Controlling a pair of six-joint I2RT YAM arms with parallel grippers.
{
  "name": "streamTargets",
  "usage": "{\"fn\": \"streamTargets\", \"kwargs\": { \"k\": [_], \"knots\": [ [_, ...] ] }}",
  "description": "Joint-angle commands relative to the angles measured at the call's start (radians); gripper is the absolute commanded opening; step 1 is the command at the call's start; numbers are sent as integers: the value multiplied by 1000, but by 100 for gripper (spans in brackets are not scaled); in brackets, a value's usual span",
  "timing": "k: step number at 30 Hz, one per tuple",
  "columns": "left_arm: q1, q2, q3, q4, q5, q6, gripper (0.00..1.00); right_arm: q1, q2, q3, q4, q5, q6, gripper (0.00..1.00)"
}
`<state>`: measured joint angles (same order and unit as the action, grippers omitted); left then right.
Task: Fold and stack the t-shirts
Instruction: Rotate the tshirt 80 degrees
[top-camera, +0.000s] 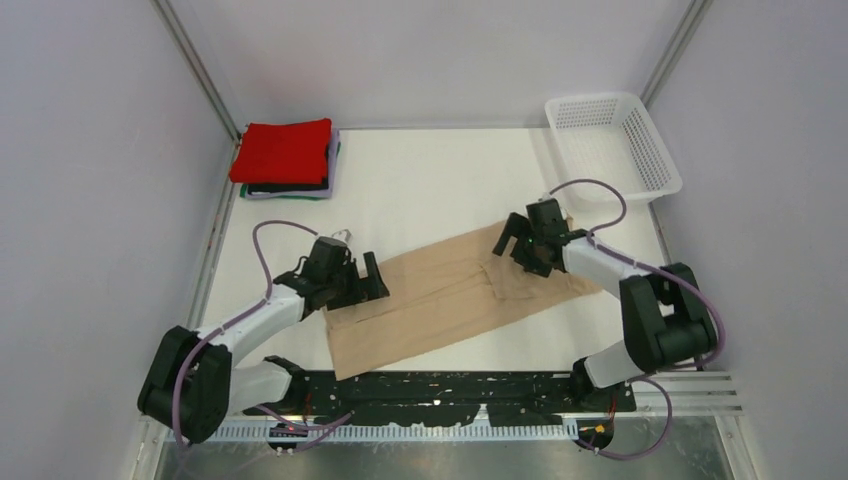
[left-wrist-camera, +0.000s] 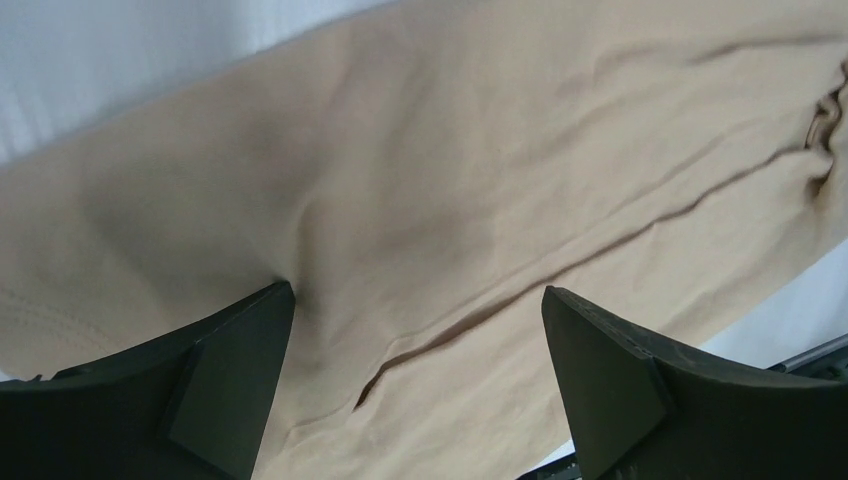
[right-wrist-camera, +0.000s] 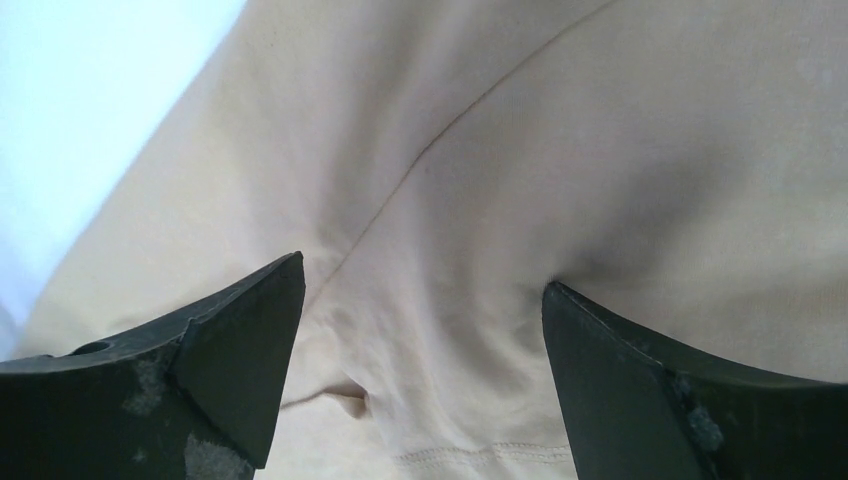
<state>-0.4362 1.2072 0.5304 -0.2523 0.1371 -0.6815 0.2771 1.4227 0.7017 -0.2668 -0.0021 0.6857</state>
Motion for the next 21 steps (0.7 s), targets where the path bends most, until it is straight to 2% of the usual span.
{"fn": "streamTargets", "kwargs": {
  "k": [1,4,10,21],
  "knots": [
    [2,-113,-78,-73,-24,-37,100,61,260,166,208,-151,-6,95],
    [2,-175,-116,-58,5,-70,100,77,429,327,178,-191,-10,95],
    [-10,-225,-154,14,52,-119,100,80,646,674,102,-222,-30,95],
    [-104,-60,-36,112,80,-112,99,76,986,1285,-158,-226,-91,95]
  ]
}}
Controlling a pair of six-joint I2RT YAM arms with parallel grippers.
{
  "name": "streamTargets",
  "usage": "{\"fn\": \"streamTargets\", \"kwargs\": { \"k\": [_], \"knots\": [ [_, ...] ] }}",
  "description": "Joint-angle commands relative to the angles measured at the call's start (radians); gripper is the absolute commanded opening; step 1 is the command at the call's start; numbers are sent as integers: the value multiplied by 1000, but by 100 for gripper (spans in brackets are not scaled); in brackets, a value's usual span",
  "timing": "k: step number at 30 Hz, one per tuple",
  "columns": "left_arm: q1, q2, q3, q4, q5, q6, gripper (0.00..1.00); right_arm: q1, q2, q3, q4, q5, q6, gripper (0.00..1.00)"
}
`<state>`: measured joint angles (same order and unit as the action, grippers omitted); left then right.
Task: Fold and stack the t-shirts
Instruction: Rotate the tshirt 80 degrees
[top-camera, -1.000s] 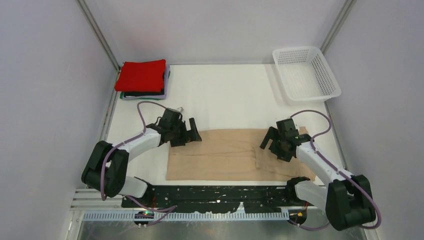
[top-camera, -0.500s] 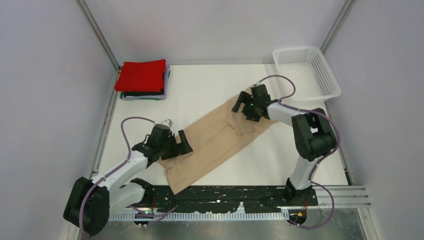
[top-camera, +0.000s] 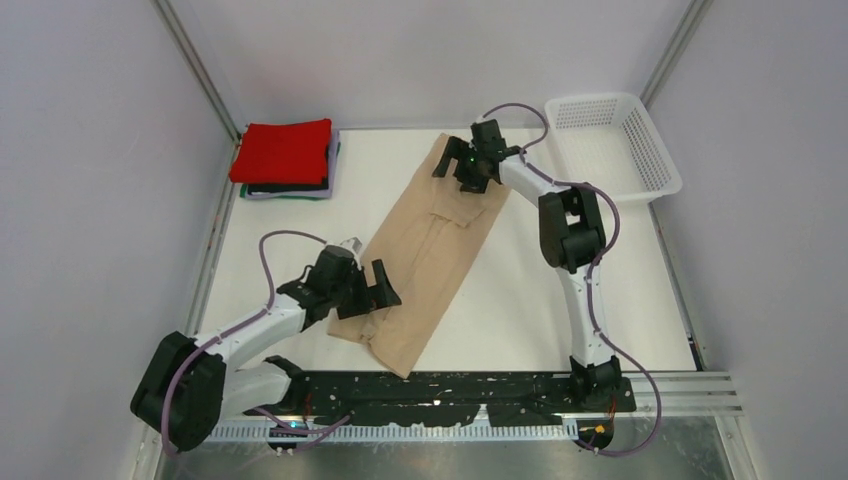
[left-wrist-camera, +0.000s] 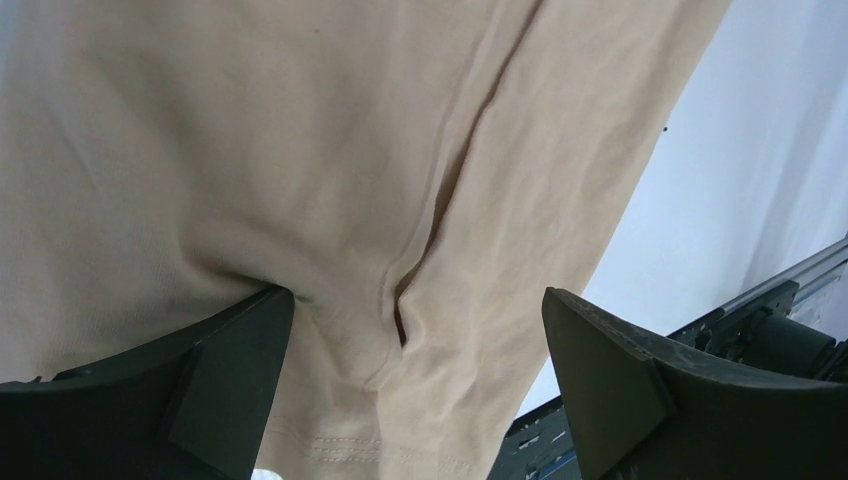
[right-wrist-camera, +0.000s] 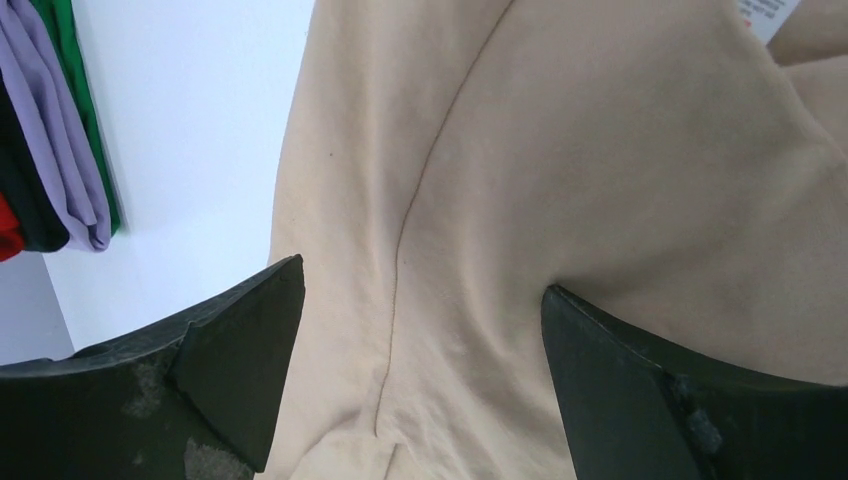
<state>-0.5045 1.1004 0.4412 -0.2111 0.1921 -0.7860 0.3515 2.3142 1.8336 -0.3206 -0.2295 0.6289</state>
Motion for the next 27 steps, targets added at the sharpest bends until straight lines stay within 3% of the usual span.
{"fn": "streamTargets", "kwargs": {
  "k": [1,11,17,27],
  "knots": [
    [-45,62,65,92,28,-4,100,-1,110,210,-118,14,-32,96],
    [-142,209,176,196,29,-56,100,-40,319,533,-152,49,-12,96],
    [-242,253,184,245,29,-108,100,-44,341,558,-69,157,-13,95],
    [-358,232,189,259,-12,-121,99,-44,294,602,-26,157,-80,96]
  ]
}}
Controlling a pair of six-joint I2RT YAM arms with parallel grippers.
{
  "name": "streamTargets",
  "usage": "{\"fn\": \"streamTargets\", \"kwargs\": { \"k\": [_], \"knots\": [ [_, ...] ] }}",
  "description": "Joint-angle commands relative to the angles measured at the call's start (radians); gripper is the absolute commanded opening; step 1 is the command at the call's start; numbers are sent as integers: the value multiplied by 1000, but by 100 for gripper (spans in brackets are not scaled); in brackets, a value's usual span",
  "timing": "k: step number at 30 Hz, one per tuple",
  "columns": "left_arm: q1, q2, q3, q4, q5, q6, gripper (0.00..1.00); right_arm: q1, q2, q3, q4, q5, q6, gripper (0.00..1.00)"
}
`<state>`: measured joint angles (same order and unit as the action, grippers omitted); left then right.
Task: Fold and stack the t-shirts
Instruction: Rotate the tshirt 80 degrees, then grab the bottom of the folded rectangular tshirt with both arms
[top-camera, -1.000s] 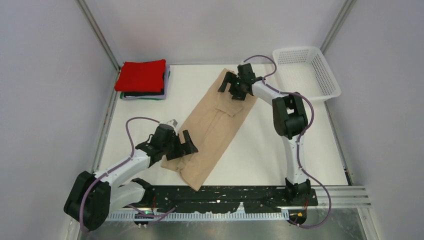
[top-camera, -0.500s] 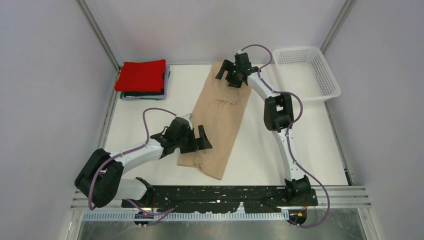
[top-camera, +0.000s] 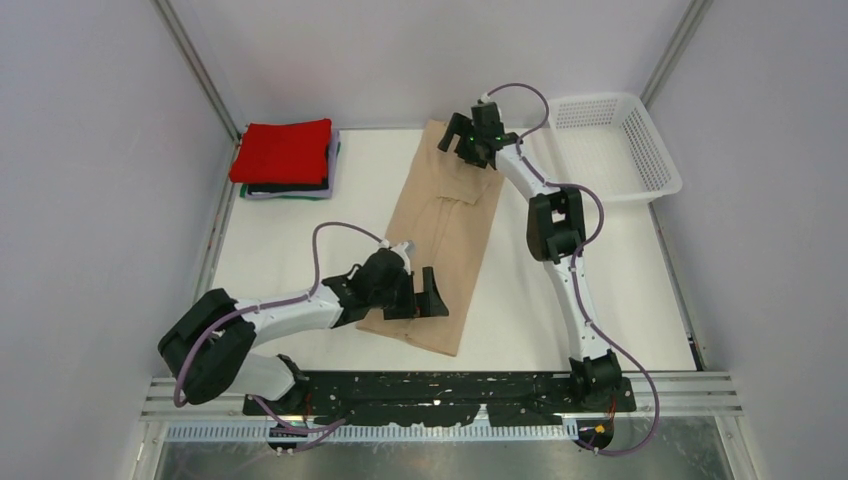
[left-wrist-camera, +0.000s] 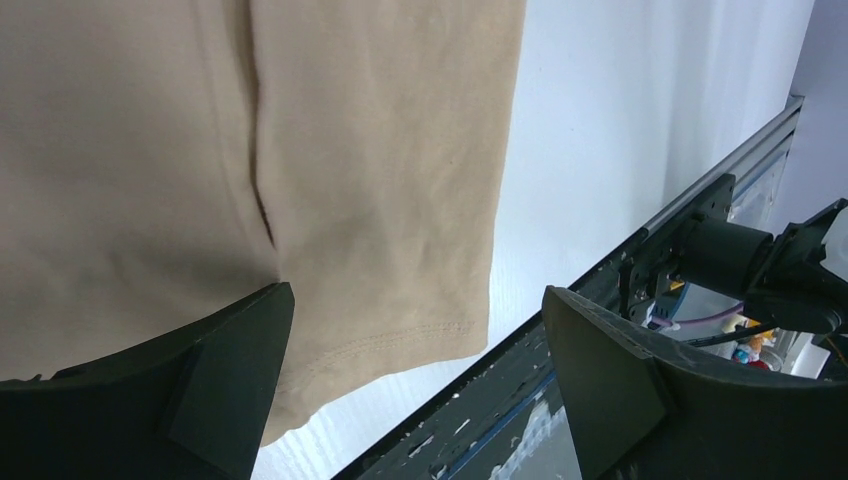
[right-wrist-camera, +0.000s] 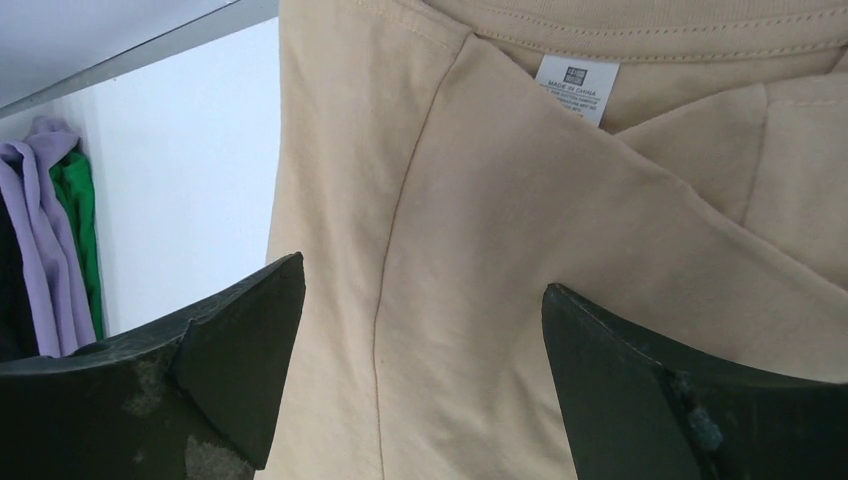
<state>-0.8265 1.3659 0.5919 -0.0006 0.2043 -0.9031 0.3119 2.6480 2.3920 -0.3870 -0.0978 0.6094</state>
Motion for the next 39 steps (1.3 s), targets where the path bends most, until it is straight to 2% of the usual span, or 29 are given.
{"fn": "streamTargets", "kwargs": {
  "k": [1,6,10,14,17,20,22,25,27,30,32,39],
  "knots": [
    [-44,-46,37,48,-27,5,99,-4,-56,28,41,22,-70,95],
    [-48,-134,58,-35,-24,90,100,21,-240,-61,20,55,-176,96],
    [-48,-262,36,-119,-86,122,100,58,-461,-268,29,152,-267,95],
    [-38,-395,18,-345,-302,107,100,100,-731,-675,66,185,-329,96],
    [9,-472,-24,-490,-371,79,100,159,-973,-946,81,197,-313,95],
    [87,-558,-97,-550,-380,62,100,251,-1167,-1255,92,212,-274,96],
    [135,-613,-145,-559,-359,68,100,321,-1328,-1398,104,189,-255,96],
    [198,-661,-213,-525,-301,75,100,416,-1432,-1528,88,119,-256,99],
    [226,-659,-237,-486,-264,82,99,507,-1476,-1555,49,72,-281,100],
    [253,-607,-265,-422,-218,82,83,668,-1499,-1582,10,71,-313,96],
    [257,-562,-276,-378,-208,69,70,732,-1481,-1587,2,39,-331,93],
    [257,-451,-288,-321,-164,61,44,847,-1316,-1542,-41,13,-360,79]
  ]
}}
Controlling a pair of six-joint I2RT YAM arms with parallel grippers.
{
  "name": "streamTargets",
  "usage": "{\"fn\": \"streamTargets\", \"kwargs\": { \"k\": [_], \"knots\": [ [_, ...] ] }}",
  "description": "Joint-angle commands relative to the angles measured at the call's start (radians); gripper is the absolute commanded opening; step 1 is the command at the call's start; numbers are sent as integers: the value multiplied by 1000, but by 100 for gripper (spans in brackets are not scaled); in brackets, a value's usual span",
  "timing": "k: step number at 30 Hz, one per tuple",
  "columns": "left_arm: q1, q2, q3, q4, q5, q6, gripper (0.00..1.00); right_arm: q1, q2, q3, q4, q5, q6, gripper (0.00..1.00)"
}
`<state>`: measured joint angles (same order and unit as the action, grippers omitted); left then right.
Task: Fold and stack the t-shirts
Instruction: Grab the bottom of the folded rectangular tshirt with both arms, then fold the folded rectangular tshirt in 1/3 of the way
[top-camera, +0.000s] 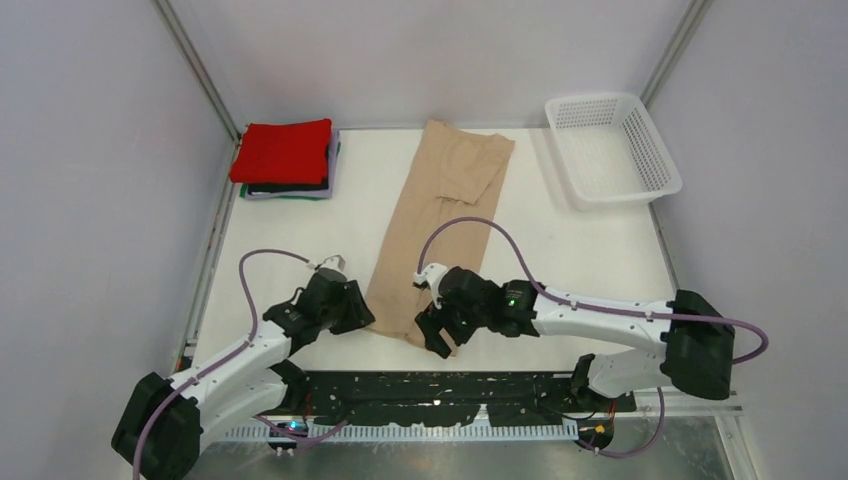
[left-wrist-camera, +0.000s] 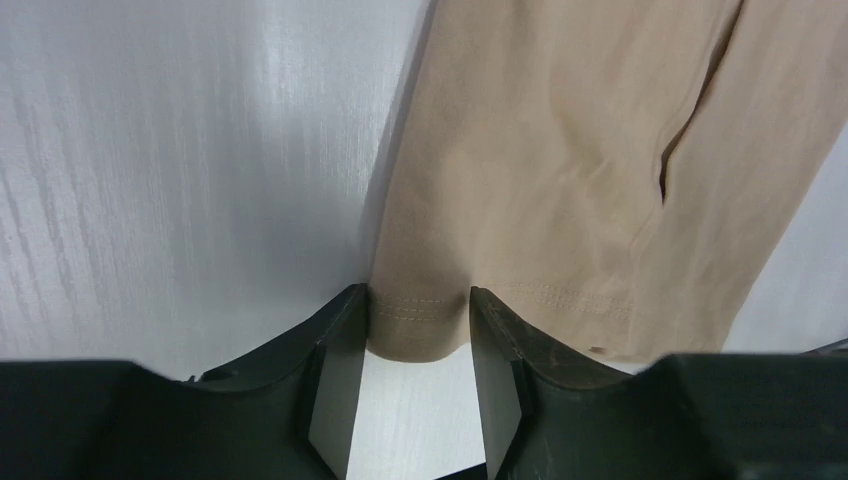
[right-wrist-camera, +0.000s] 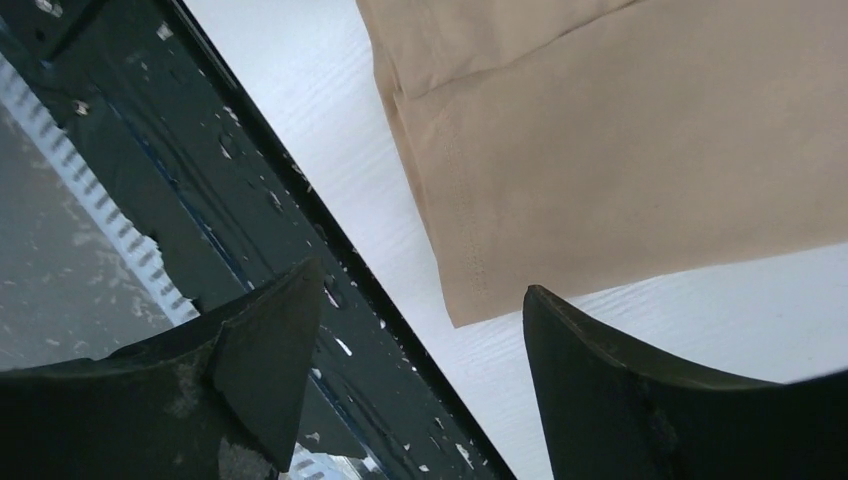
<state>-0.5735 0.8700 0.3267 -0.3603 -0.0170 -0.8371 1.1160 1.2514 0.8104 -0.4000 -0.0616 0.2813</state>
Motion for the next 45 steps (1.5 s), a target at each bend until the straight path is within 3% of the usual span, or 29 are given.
{"fn": "streamTargets", "kwargs": {
  "k": [1,5,10,18,24,31,39,42,45],
  "knots": [
    [3,52,-27,46,64,-6,40,52,111,44,-29,-21,-39,79],
    [3,69,-34,52,76,-20,10,82,196,74,-41,34,-49,71],
    [4,66,-38,55,102,-28,0,84,298,104,-42,112,-50,66],
    [3,-35,-38,-20,101,-30,0,88,344,75,-101,137,-7,50],
    [2,-171,-94,-39,126,-72,0,164,366,47,-111,127,30,40],
    [0,-362,-130,-155,151,-100,0,261,325,51,-112,120,69,8],
    [-1,-635,-72,-223,176,-127,0,276,147,92,-108,114,55,5],
    [-1,-606,-44,-134,159,-119,0,257,115,121,-165,298,45,5],
    [0,-495,-38,73,186,-134,0,203,111,137,-186,398,53,5]
  ]
}}
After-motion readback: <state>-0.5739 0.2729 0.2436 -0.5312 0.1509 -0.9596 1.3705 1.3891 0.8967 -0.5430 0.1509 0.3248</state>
